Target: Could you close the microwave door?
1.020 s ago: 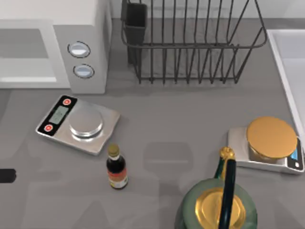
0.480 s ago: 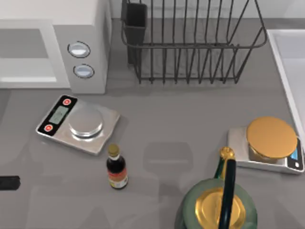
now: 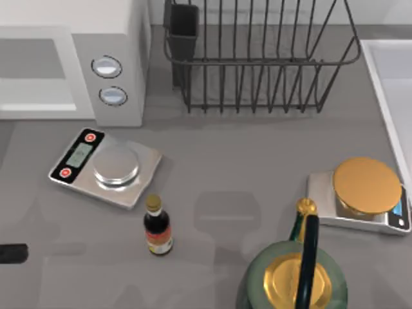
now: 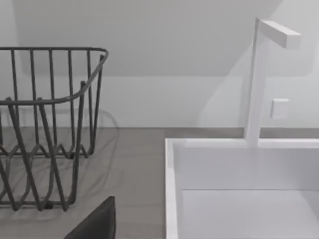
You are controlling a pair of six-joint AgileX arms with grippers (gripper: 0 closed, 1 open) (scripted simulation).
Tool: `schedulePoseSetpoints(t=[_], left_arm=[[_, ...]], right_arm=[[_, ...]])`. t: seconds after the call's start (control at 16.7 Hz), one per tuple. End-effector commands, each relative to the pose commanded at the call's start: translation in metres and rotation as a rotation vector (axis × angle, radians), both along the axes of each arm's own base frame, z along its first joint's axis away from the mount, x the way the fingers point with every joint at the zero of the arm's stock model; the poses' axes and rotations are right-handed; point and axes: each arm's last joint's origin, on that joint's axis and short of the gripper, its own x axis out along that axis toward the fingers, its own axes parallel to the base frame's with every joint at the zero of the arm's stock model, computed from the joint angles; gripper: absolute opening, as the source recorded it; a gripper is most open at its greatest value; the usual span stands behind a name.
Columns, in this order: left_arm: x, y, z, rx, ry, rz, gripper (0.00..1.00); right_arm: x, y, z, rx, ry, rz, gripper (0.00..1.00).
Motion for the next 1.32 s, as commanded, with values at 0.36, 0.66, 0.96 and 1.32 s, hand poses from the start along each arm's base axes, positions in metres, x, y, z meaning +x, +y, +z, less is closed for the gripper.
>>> schedulePoseSetpoints(t=[0.36,0.66,0.96,1.32], left_arm=[[0.001,-0.006,0.012,0.005,0.026,0.014,0.00],[0.002,-0.013,0.021,0.004,0.026,0.014,0.00],[0.000,-0.013,0.022,0.003,0.025,0.014,0.00],[-0.002,-0.012,0.023,0.006,0.032,0.016,0.00]], right_arm=[[0.000,0.000,0.000,0.000,0.000,0.000,1.00],[0.000,0.000,0.000,0.000,0.000,0.000,1.00],[0.000,0.000,0.000,0.000,0.000,0.000,1.00],[0.000,0.000,0.000,0.000,0.000,0.000,1.00]])
